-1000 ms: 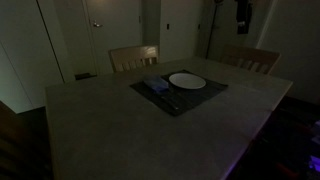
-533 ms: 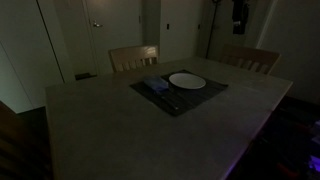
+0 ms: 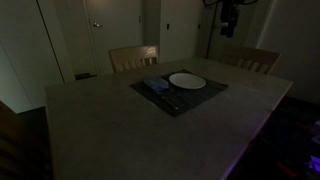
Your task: Wipe the white plate with the cloth on the table
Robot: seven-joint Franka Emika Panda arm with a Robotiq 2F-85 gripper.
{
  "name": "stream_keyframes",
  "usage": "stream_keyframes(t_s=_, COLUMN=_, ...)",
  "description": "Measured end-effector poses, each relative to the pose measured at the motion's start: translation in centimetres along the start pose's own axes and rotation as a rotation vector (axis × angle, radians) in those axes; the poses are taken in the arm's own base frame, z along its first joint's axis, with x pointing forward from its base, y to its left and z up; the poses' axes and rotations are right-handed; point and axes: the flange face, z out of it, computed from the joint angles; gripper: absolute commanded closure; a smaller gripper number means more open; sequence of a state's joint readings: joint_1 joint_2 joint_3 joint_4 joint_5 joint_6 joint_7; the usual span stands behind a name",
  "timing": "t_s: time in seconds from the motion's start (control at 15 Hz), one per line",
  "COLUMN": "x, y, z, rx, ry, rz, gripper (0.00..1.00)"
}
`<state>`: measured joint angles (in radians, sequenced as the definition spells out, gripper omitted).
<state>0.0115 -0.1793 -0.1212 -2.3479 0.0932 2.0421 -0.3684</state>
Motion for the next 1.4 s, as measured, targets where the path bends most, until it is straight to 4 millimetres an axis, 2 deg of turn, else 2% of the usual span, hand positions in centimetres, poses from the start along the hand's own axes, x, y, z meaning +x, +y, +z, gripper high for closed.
stream_keyframes(t_s=0.4, x=0.1, y=-0.3, z=0.1, rx=-0.012, ry=-0.005, rz=0.036, gripper=0.0)
stream_keyframes(t_s=0.67, x=1.3, y=-1.3, z=0.4, rx=-0.052, ry=-0.024, rz=0.065, gripper=0.0)
stream_keyframes(t_s=0.93, x=4.8, y=-1.9, z=0.2, rx=-0.085, ry=0.003, rz=0.075, gripper=0.0)
stream_keyframes(t_s=1.2, x=10.1, y=-2.3, z=0.6, rx=-0.112, ry=0.058, rz=0.124, gripper=0.0)
stream_keyframes(t_s=1.4, x=14.1, y=-3.3, z=1.6, rx=-0.135, ry=0.09, rz=0.174, gripper=0.0)
